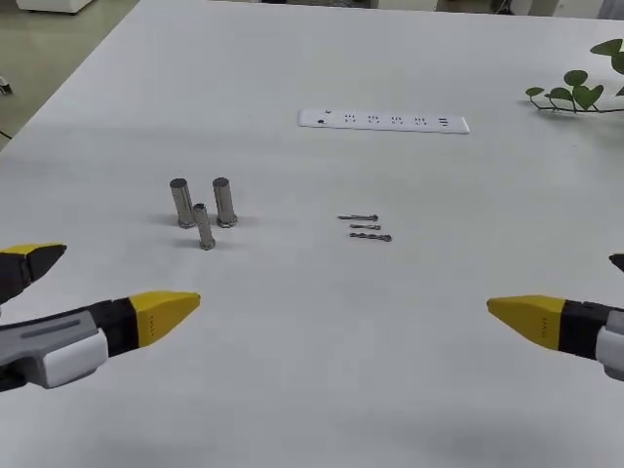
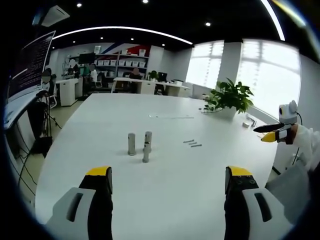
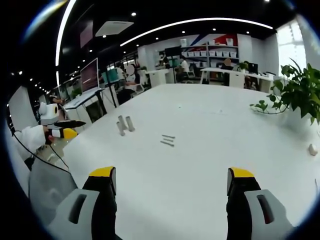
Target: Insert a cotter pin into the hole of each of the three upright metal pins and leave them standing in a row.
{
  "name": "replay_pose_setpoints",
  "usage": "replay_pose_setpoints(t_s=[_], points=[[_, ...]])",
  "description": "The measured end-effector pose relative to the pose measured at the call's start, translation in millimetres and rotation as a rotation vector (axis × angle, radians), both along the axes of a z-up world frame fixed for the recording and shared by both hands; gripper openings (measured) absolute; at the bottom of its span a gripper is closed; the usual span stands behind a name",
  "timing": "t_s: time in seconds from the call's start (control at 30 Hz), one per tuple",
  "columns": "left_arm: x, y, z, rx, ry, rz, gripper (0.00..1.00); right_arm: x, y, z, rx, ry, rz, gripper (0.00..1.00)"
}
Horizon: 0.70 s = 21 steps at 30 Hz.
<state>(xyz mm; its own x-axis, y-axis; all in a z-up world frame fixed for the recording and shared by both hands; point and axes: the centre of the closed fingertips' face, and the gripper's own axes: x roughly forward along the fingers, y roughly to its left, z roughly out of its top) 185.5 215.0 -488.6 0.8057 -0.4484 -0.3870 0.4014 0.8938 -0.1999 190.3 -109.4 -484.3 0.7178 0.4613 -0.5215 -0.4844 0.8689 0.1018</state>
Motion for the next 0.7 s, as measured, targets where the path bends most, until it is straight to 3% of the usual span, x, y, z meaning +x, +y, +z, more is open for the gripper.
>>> replay_pose_setpoints(t_s=[0.7], points=[[0.1, 1.4, 0.0, -0.002, -0.002, -0.001, 0.89, -2.7, 3.4, -2.0, -0.003, 0.009, 0.015, 0.89]])
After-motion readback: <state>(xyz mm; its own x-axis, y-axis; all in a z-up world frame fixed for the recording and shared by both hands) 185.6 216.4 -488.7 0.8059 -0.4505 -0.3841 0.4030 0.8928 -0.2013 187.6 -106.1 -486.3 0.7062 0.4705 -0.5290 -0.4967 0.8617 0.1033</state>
